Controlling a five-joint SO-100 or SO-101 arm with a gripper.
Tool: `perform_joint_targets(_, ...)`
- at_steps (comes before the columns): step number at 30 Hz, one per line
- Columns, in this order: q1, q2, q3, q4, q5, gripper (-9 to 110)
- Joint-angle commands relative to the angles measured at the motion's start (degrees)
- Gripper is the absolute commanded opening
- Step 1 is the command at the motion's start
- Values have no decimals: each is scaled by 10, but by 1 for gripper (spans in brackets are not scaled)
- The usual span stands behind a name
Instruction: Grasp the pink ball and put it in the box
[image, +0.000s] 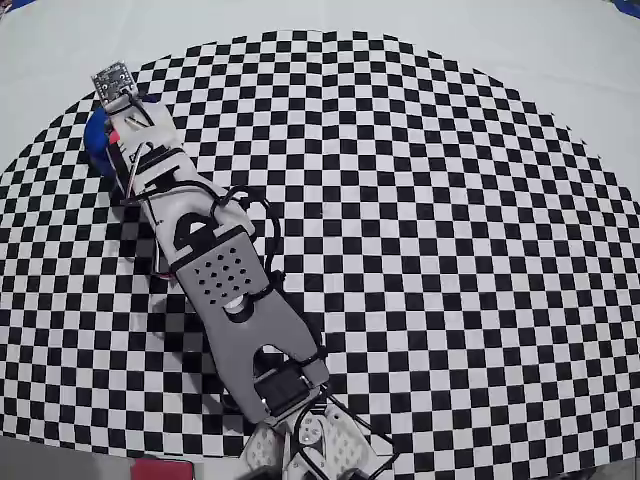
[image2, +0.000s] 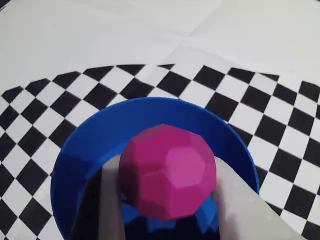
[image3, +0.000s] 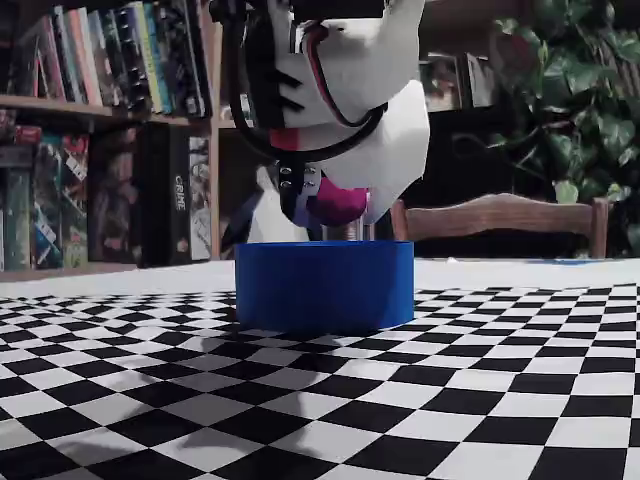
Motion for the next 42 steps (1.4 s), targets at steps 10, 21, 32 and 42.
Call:
perform_joint_targets(10,-8,5,-25,-6,4,29)
perform_joint_targets(21,0,24,-22,-6,4,28)
perform_joint_targets(32,29,88,2,-7,103,28)
perform_joint_targets(42,72,206,85,-7,276,1)
